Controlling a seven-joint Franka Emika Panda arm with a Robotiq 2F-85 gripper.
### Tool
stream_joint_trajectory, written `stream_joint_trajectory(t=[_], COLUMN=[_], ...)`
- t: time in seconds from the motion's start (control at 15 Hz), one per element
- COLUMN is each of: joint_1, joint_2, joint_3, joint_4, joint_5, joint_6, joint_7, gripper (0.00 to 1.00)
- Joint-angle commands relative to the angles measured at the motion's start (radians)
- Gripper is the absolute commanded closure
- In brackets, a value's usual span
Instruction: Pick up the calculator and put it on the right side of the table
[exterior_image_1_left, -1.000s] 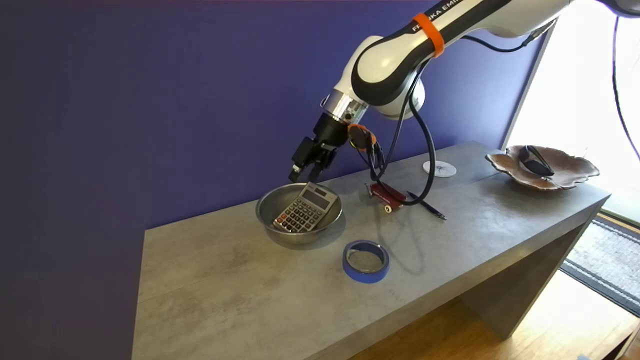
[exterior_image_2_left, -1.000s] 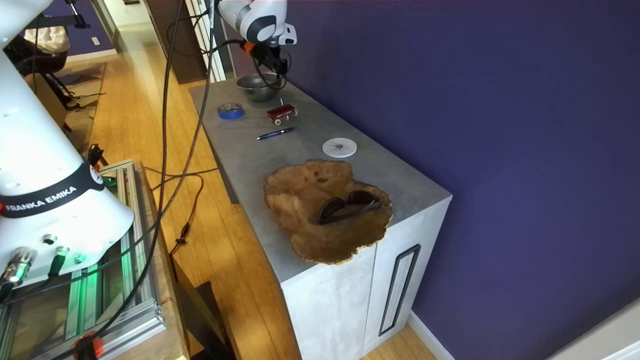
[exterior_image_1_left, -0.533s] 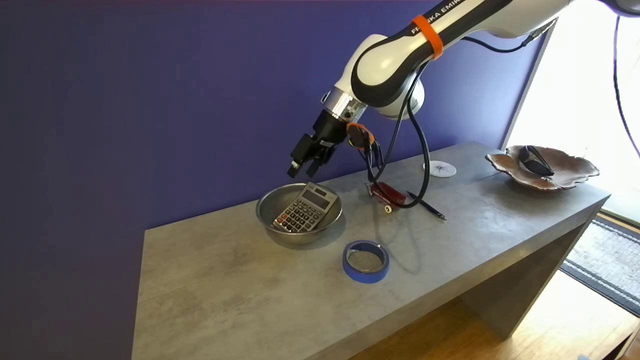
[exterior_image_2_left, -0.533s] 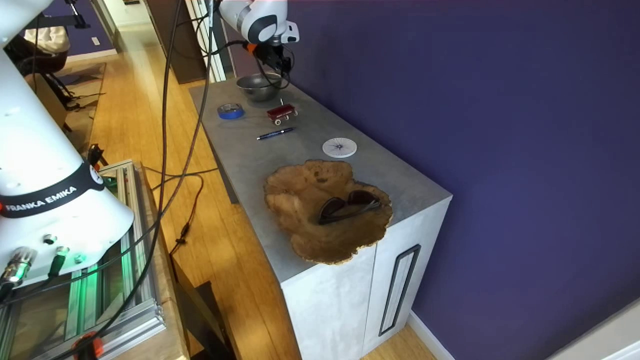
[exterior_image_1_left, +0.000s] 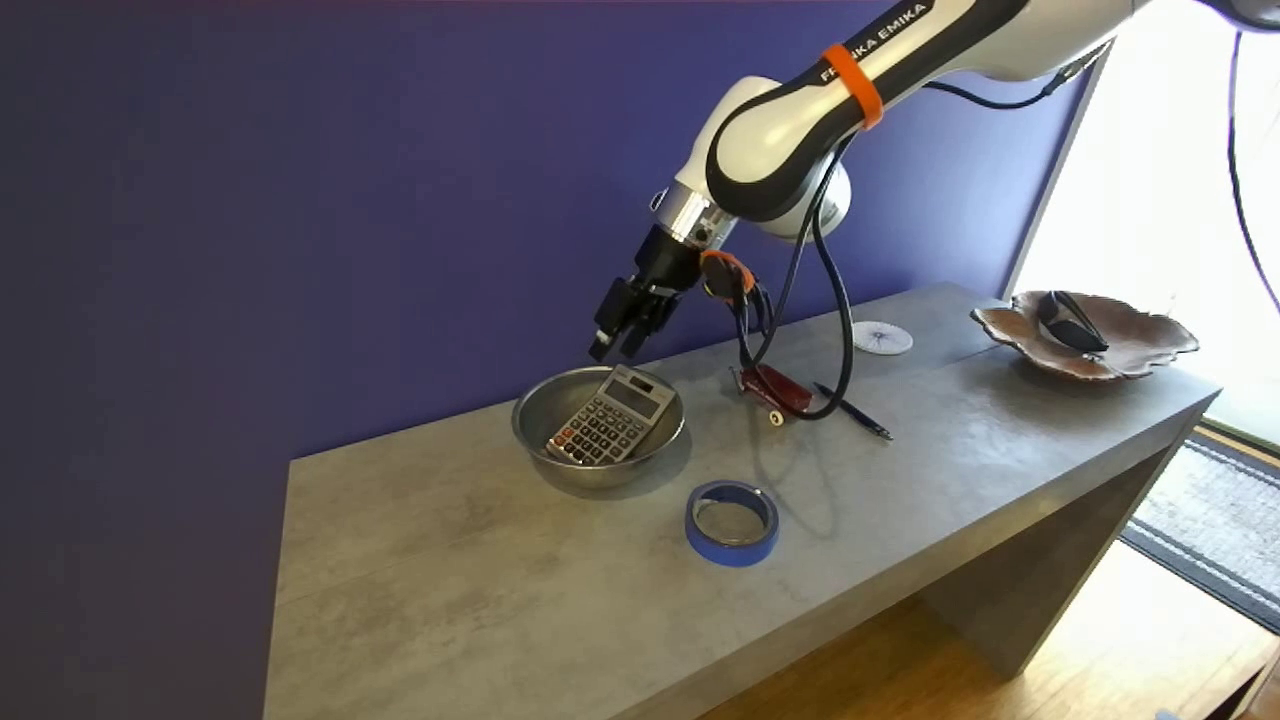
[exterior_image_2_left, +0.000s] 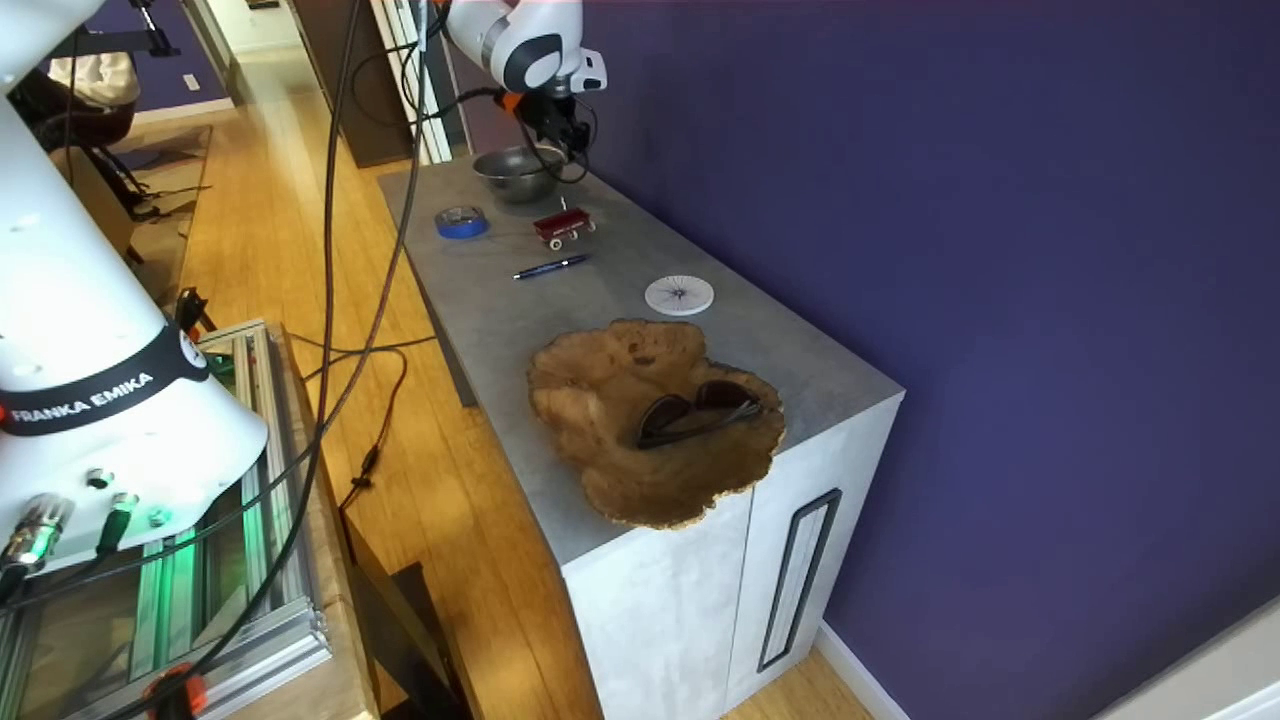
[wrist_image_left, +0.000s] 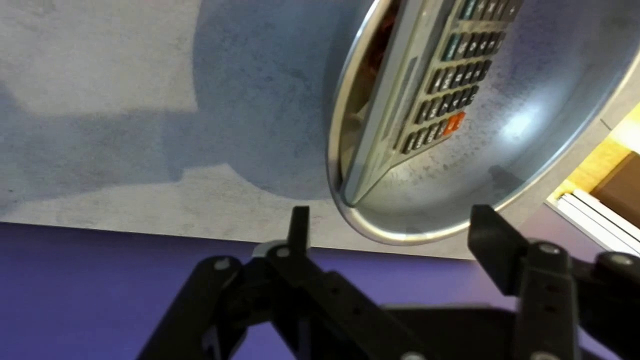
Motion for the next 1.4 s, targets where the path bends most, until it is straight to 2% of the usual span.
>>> stream_joint_trajectory(t=[0.0, 0.07, 0.13, 0.33, 0.6, 0.67, 0.8, 0.87, 0.93, 1.0, 1.07, 1.2, 1.33], joint_1=[0.012, 0.009, 0.005, 0.002, 0.008, 0.01, 0.008, 0.008, 0.007, 0.005, 0.007, 0.007, 0.009], joint_2=[-0.008, -0.008, -0.007, -0.006, -0.012, -0.016, -0.018, -0.018, -0.017, -0.016, -0.017, -0.026, -0.032], joint_3=[-0.025, -0.023, -0.014, -0.006, -0.021, -0.027, -0.028, -0.029, -0.027, -0.023, -0.024, -0.02, -0.022], joint_4=[0.003, 0.002, 0.001, 0.001, -0.002, -0.006, -0.008, -0.006, -0.006, -0.005, -0.005, -0.005, -0.005], joint_5=[-0.014, -0.012, -0.007, -0.003, -0.006, -0.007, -0.006, -0.005, -0.004, -0.003, -0.005, -0.005, -0.007], joint_6=[-0.019, -0.023, -0.029, -0.043, -0.08, -0.088, -0.101, -0.109, -0.114, -0.115, -0.111, -0.108, -0.11], joint_7=[0.036, 0.036, 0.032, 0.029, 0.045, 0.052, 0.054, 0.056, 0.054, 0.048, 0.048, 0.045, 0.047], gripper=[0.19, 0.27, 0.42, 0.63, 0.66, 0.63, 0.61, 0.68, 0.86, 0.9, 0.99, 0.94, 0.95])
